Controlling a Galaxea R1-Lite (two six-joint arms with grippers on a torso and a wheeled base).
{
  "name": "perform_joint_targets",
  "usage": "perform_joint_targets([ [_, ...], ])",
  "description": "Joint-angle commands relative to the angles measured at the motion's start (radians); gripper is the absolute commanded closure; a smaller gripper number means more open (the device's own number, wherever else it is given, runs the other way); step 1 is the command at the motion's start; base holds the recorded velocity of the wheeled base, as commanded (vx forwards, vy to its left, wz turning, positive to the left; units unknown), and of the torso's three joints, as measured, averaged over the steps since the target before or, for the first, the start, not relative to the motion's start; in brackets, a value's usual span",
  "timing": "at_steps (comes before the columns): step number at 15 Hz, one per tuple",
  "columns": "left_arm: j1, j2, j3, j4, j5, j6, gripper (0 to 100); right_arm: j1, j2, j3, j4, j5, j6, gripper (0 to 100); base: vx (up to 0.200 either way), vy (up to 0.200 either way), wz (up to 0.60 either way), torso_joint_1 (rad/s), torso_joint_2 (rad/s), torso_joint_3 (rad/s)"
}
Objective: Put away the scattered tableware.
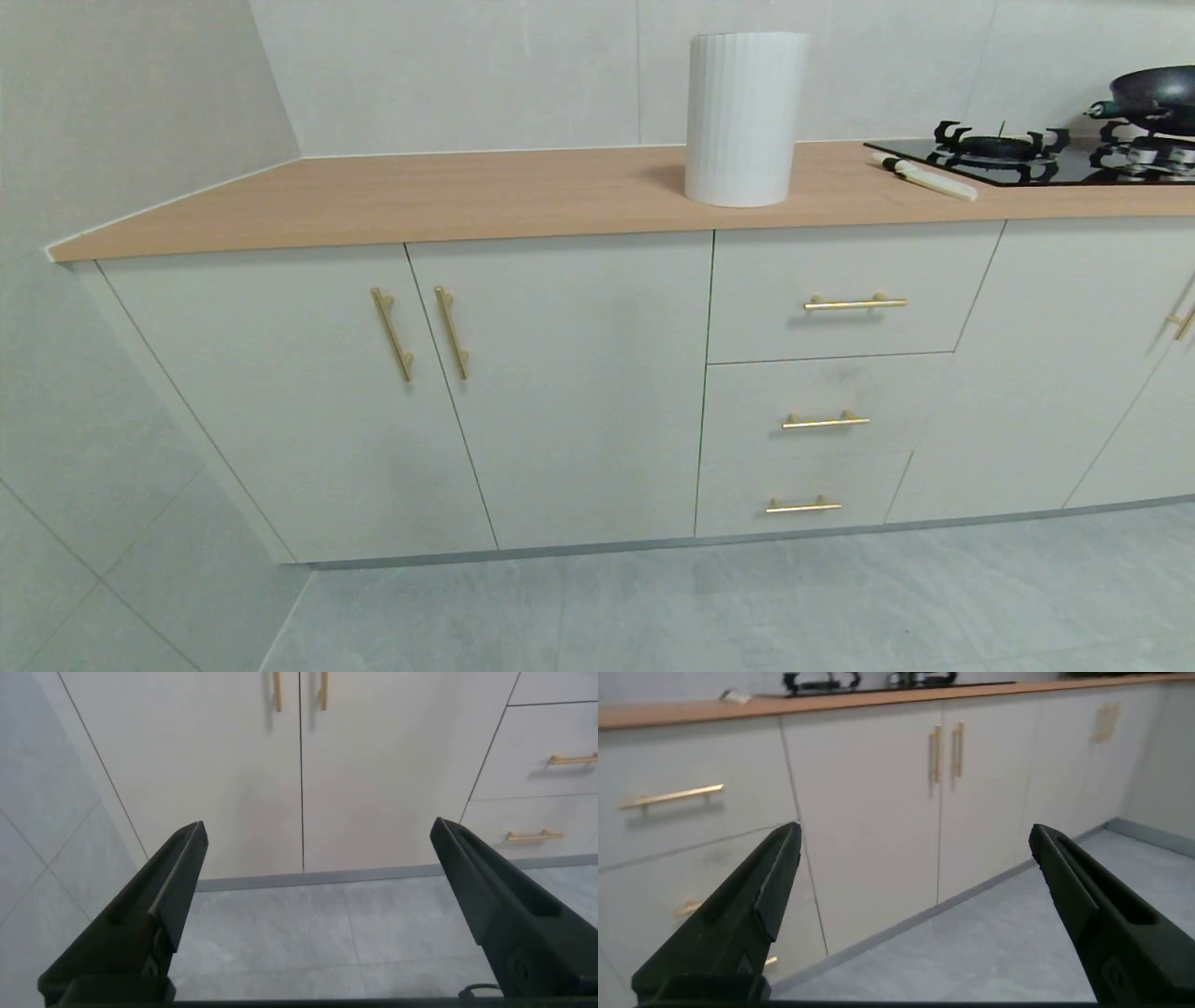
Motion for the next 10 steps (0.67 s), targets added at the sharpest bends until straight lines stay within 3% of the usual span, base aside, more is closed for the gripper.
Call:
perform_joint_targets([
  [1, 0.0, 0.0, 0.0, 0.0, -0.001, 0.0, 0, -0.082, -0.112, 0.007, 0.067, 0.036, -0.003, 0, 0.0, 0.0, 0.0, 0.0, 0.0, 0.0],
  [4, 0.0, 0.0, 0.0, 0.0, 0.0, 0.0, 0, -0.082, -0.127, 0.084, 0.09, 0.154, 0.012, 0, 0.0, 0.0, 0.0, 0.0, 0.0, 0.0],
  [6, 0.0, 0.0, 0.0, 0.0, 0.0, 0.0, 0, -0.082, -0.127, 0.113, 0.148, 0.358, 0.045, 0, 0.0, 0.0, 0.0, 0.0, 0.0, 0.0],
  [9, 0.0, 0.0, 0.0, 0.0, 0.0, 0.0, 0, -0.082, -0.127, 0.111, 0.294, 0.524, 0.088, 0, 0.0, 0.0, 0.0, 0.0, 0.0, 0.0],
  [10, 0.0, 0.0, 0.0, 0.0, -0.001, 0.0, 0, -0.082, -0.127, 0.111, 0.281, 0.571, 0.12, 0, 0.0, 0.0, 0.0, 0.0, 0.0, 0.0],
])
